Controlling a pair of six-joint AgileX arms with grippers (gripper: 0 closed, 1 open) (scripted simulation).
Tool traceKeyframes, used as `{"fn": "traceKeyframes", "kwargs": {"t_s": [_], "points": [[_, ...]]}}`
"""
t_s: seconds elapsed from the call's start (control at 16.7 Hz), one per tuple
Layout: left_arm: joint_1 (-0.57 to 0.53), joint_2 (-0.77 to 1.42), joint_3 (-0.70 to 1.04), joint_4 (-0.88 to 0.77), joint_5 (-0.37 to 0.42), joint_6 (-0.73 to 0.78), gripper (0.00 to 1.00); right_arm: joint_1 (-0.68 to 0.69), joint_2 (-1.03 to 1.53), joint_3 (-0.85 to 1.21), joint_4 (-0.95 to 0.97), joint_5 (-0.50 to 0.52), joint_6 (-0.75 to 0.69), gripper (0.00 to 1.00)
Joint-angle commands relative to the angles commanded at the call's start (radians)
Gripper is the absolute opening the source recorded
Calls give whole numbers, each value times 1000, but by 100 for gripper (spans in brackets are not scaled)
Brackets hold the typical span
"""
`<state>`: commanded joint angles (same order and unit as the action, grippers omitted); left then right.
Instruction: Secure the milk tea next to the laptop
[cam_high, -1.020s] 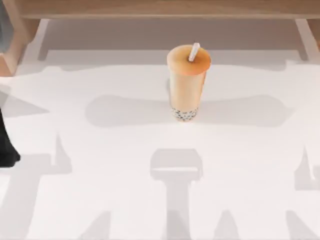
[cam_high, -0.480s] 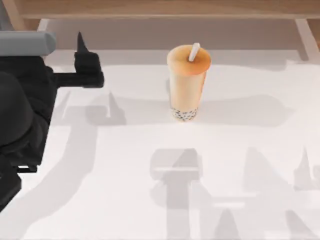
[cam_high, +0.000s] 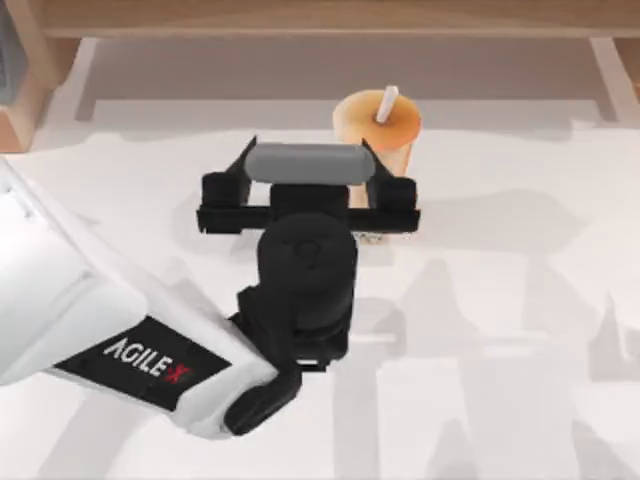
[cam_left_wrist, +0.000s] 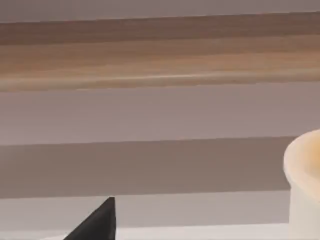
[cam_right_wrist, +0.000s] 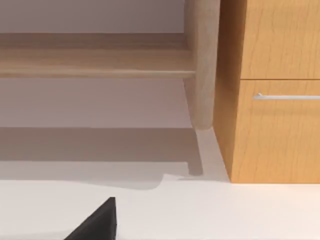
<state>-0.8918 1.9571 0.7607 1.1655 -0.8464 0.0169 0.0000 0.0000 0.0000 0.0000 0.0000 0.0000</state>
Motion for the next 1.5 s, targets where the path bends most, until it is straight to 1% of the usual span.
{"fn": "traceKeyframes", "kwargs": {"t_s": [0.18, 0.3, 0.42, 0.66, 0.78, 0.9, 1.26, 1.5], "points": [[-89, 190, 84, 125, -86, -2, 100, 0, 0, 0, 0, 0, 0, 100], [-129, 269, 123, 181, -123, -4, 100, 0, 0, 0, 0, 0, 0, 100], [-149, 306, 143, 210, -142, -5, 100, 0, 0, 0, 0, 0, 0, 100], [-151, 310, 145, 214, -144, -5, 100, 0, 0, 0, 0, 0, 0, 100], [-145, 309, 144, 209, -140, -5, 100, 0, 0, 0, 0, 0, 0, 100], [-123, 323, 180, 190, -116, -6, 100, 0, 0, 0, 0, 0, 0, 100], [-3, 396, 358, 82, 5, -10, 100, 0, 0, 0, 0, 0, 0, 100], [9, 403, 374, 71, 17, -11, 100, 0, 0, 0, 0, 0, 0, 100]]}}
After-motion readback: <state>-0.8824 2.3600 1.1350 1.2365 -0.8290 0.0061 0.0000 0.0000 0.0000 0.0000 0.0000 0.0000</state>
